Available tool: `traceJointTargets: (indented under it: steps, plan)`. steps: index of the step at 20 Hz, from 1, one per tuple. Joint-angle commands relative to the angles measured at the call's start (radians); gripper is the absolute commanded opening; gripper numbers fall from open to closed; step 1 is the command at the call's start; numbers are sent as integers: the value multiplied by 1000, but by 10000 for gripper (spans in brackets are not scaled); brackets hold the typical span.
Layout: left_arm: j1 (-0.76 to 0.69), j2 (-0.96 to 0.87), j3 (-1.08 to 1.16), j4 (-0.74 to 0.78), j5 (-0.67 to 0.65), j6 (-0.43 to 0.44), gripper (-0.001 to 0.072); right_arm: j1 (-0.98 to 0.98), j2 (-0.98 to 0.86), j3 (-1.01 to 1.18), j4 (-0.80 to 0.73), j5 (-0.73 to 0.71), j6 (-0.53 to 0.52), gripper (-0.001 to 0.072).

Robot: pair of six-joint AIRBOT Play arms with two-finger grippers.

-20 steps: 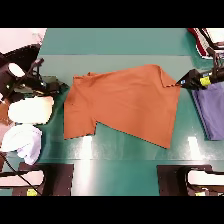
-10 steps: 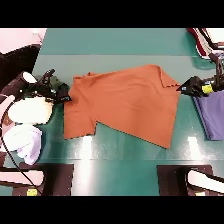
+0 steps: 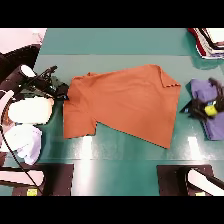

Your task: Fold the shirts.

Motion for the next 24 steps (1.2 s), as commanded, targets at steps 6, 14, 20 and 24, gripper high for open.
traceJointTargets:
  steps: [6, 14, 20, 24]
  plan:
    - [-1, 1, 26, -4, -20, 6, 23, -21, 190, -521, 23, -112, 72, 569]
    - [-1, 1, 26, -4, 2, 4, 23, 31, 195, -581, 109, -252, 65, 263]
    - [0, 176, 26, 74, 47, 4, 23, 220, 199, -451, 106, -294, 65, 16]
    - [0, 417, 48, 76, 34, 7, 24, 238, 256, -103, 99, -283, 65, 16]
